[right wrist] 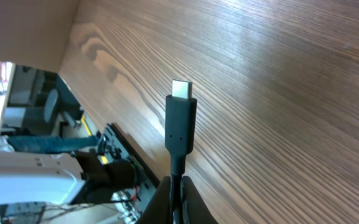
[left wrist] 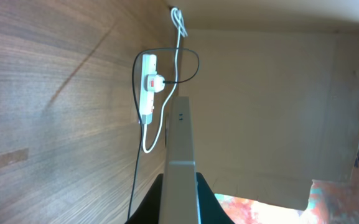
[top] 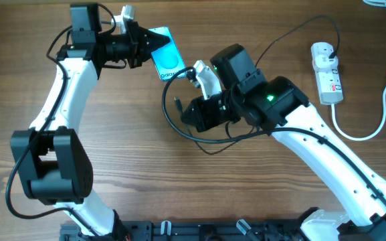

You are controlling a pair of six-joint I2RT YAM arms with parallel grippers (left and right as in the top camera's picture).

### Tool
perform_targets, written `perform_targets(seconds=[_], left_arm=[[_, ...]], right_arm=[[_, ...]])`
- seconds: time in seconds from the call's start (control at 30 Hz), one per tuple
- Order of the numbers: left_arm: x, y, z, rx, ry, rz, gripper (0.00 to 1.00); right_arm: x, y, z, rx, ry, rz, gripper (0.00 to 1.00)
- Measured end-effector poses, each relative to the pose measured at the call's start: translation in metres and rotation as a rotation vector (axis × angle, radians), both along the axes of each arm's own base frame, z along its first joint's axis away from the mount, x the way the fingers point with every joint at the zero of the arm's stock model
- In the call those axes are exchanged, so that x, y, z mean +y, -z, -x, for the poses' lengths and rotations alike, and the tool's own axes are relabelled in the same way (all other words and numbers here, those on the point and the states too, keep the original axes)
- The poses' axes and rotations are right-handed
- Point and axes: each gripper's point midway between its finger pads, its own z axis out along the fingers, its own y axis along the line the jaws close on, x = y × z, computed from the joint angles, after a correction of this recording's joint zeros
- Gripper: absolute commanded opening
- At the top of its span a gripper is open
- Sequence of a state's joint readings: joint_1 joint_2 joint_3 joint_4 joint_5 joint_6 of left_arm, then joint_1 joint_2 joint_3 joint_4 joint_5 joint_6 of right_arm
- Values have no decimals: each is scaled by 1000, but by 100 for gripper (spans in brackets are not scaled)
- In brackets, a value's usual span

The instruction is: Plug charger to phone and switch on socket

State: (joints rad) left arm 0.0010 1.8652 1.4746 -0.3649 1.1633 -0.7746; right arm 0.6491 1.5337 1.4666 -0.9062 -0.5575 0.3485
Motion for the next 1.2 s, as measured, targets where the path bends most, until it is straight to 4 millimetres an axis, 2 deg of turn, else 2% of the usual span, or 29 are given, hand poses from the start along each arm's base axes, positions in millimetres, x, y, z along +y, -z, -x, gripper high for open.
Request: perform_targets(seconds=[0.13, 0.2, 0.53, 0.63, 0.77, 1.2], left_arm=[[-1, -10, -6, -77, 9, 9, 4], [-2, -14, -5, -114, 31, 20, 4], [-13, -20, 5, -166, 102, 43, 4], [-17, -20, 7, -166, 112, 44, 4], [-18, -20, 7, -166, 112, 44, 4], [-15, -11, 3, -131, 73, 6, 4]], right_arm=[[7, -1, -9, 32, 7, -55, 4], [-3, 4, -18, 41, 34, -39, 4], [-14, 14, -35, -48, 86, 48, 4], [-12, 15, -38, -52, 86, 44, 4], [-10, 29, -41, -22, 84, 66, 4], [-4, 24, -40, -21, 64, 27, 4]])
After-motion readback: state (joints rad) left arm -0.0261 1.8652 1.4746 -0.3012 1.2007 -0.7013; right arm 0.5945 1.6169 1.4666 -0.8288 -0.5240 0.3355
